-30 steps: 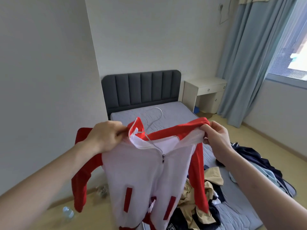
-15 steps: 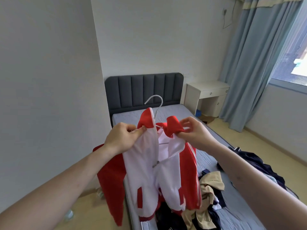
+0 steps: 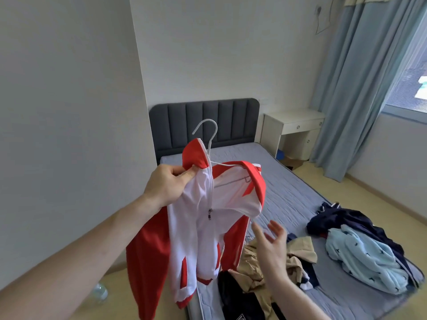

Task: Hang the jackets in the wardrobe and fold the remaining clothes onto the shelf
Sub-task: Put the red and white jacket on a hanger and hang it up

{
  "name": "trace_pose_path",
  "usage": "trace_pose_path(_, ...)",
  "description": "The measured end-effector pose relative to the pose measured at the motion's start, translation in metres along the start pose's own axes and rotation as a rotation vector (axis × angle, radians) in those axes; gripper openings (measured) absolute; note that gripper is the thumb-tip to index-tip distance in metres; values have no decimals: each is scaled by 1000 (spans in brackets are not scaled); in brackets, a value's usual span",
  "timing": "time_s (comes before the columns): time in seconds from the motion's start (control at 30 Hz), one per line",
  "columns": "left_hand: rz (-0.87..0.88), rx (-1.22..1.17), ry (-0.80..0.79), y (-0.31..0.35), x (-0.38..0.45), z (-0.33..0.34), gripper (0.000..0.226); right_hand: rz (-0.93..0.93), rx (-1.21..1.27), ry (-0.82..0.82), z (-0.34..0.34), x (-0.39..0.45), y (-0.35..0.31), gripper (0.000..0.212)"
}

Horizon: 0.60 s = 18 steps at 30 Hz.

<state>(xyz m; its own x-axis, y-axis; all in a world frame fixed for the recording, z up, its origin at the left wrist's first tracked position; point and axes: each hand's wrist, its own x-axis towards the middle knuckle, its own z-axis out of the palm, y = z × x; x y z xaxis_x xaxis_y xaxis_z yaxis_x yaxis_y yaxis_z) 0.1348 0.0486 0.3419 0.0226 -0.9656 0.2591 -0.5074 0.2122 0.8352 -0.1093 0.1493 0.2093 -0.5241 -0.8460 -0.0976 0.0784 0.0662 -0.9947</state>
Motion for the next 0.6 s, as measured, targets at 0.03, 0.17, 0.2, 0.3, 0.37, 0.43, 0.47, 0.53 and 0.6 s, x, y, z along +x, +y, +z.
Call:
trace_pose_path(0.03,-9,-11,5,-1,1,0,68,17,3,-25,7,-5,7,47)
trace_pose_path(0.17,-37,-60,15,-1,-1,0,65,-2,-183,-290,34,-9,14,25)
trace_pose_path(0.2,-39,-64,18,0,-2,0,65,-14,-227,-347,41,-8,11,29)
trace_pose_path(0.3,-40,-67,26,2,-5,1,64,-37,-284,-407,61,-4,-3,38)
trace_pose_path(0.37,-46,-82,14,4,-6,3,66,-32,-263,-415,72,-2,-12,35)
trace_pose_path(0.43,-53,-92,20,5,-7,2,62,-19,-219,-387,80,1,-17,23)
trace_pose_path(0.47,-53,-93,23,5,-8,1,61,-19,-208,-365,81,2,-20,17)
trace_pose_path(0.53,-53,-96,15,4,-10,0,60,-21,-219,-357,81,5,-22,11)
trace_pose_path(0.6,-65,-100,9,1,-11,-2,62,-17,-222,-383,76,6,-21,13)
